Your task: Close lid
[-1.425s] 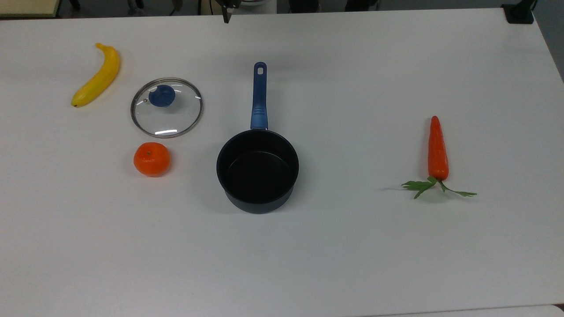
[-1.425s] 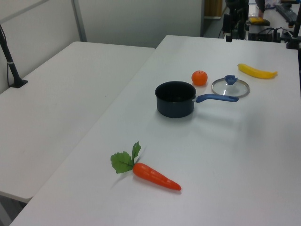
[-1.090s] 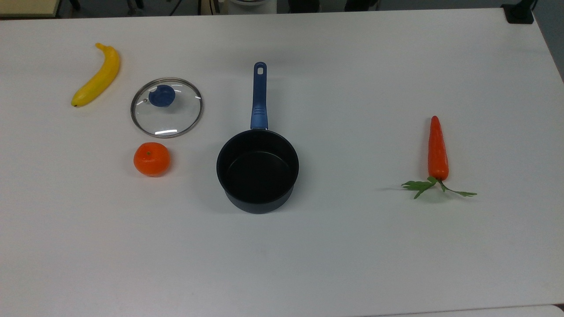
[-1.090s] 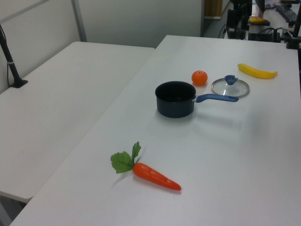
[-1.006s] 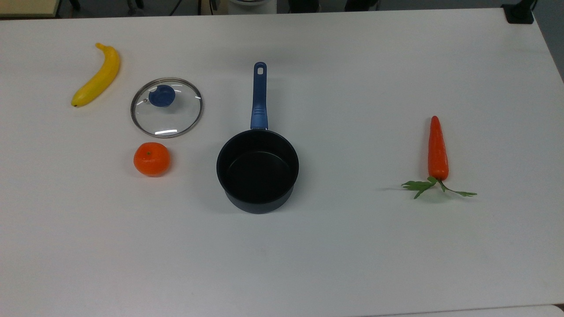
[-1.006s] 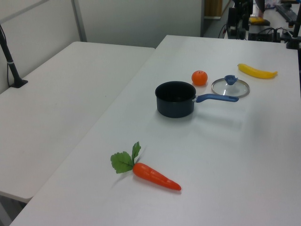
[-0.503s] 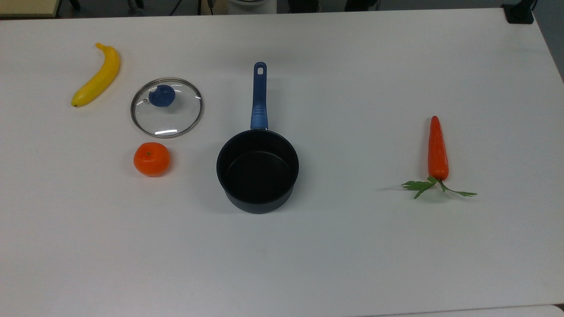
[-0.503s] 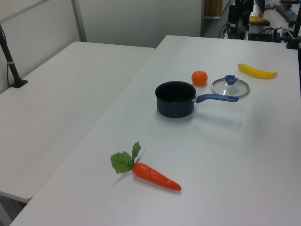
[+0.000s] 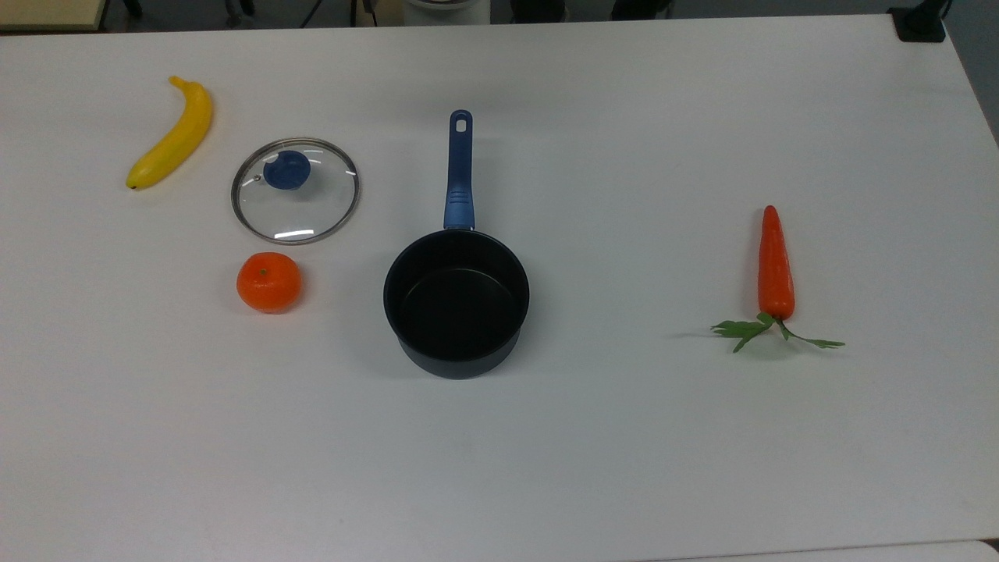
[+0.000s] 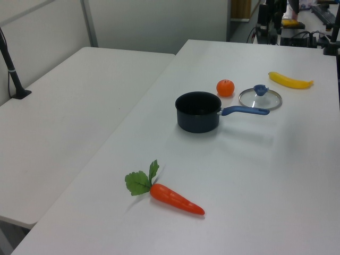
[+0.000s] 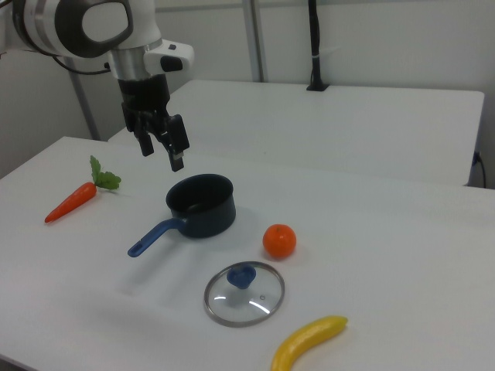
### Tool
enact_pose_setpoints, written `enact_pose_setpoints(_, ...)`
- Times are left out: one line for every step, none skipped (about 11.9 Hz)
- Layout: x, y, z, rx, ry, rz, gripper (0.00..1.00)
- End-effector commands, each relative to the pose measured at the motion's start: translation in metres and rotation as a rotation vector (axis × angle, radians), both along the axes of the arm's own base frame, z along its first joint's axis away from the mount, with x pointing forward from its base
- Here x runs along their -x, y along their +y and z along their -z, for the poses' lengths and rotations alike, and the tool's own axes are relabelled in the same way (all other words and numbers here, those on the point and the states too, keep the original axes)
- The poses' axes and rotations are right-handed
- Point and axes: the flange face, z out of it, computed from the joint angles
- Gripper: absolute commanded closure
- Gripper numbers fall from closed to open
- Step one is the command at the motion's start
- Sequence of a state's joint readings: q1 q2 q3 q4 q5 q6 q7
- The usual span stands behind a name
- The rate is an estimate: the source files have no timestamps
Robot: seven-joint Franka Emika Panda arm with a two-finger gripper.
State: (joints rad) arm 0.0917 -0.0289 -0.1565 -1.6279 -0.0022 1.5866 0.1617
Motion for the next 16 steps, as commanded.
enact_pose_setpoints(0.004, -0.003, -0.007, -0.007, 0.007, -0.013, 0.0)
enact_pose_setpoints(0.005, -0.003, -0.006, -0.007, 0.009, -0.013, 0.0)
enact_pose_setpoints(0.004, -0.003, -0.007, -0.007, 0.007, -0.013, 0.0)
enact_pose_setpoints(0.004, -0.007, -0.012, -0.006, -0.007, -0.007, 0.0)
enact_pose_setpoints(0.003, -0.014, -0.018, -0.004, -0.019, 0.005, 0.0)
enact_pose_setpoints(0.003, -0.018, -0.018, -0.004, -0.022, -0.004, 0.0)
enact_pose_setpoints(0.004, -0.022, -0.019, -0.004, -0.024, -0.019, 0.0)
enact_pose_setpoints(0.004, -0.022, -0.019, -0.004, -0.022, -0.03, 0.0)
enact_pose_setpoints(0.005, -0.023, -0.02, -0.004, -0.022, -0.033, 0.0)
enact_pose_setpoints(0.004, -0.022, -0.019, -0.005, -0.019, -0.041, 0.0)
enact_pose_setpoints(0.004, -0.021, -0.019, -0.006, -0.02, -0.042, 0.0)
enact_pose_setpoints(0.002, -0.018, -0.017, -0.005, -0.023, -0.045, 0.0)
enact_pose_setpoints(-0.001, -0.014, -0.013, -0.003, -0.021, -0.047, 0.0)
enact_pose_setpoints(-0.003, -0.011, -0.012, -0.004, -0.021, -0.045, 0.0)
enact_pose_setpoints(-0.006, -0.009, -0.006, -0.003, -0.012, -0.047, 0.0)
enact_pose_setpoints(-0.012, -0.006, 0.0, -0.005, -0.012, -0.016, 0.0)
